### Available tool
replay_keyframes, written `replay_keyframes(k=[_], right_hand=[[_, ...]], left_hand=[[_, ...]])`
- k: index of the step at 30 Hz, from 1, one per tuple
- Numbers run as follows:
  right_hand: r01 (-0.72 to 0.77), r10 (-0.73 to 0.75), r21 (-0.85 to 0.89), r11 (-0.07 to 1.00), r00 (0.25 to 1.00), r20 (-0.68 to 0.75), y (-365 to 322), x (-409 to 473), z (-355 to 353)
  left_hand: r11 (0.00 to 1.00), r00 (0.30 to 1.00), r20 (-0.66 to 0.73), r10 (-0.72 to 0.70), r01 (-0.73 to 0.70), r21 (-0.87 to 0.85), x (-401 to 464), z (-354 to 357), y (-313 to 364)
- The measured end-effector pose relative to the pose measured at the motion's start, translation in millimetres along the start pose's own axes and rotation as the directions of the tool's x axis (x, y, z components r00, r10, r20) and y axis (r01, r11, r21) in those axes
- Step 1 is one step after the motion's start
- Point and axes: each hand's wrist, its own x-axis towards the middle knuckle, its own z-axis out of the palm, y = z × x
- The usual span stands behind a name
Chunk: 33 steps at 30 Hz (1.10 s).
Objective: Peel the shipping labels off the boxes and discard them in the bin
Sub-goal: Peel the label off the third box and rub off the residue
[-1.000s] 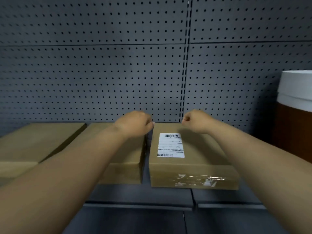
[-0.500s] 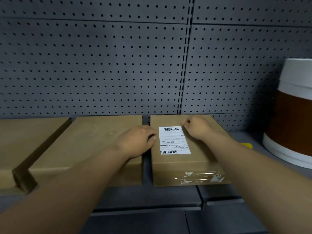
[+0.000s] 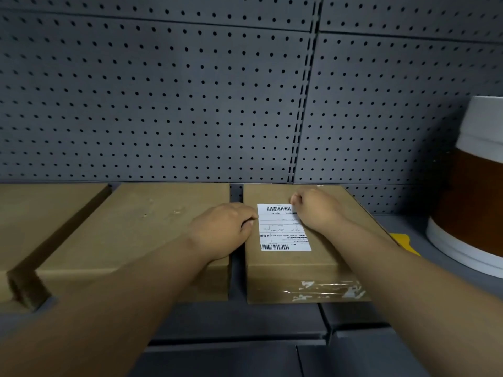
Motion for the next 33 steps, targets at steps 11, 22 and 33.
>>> replay_keyframes(k=[11, 22, 33], right_hand=[[0.119, -0.120, 0.019, 0.993, 0.989, 0.085, -13, 12, 5], [0.075, -0.077, 0.025, 0.997, 0.990, 0.116, -13, 12, 7], [0.132, -0.128, 0.193, 0.972, 0.991, -0.029, -5, 5, 3]], left_hand=[[1.000, 1.000, 0.014, -0.002, 0.002, 0.014, 0, 0, -2], [1.000, 0.999, 0.037, -0.002, 0.001, 0.020, 1, 0, -2], [1.000, 0.999, 0.044, 0.005, -0.006, 0.025, 1, -2, 0]])
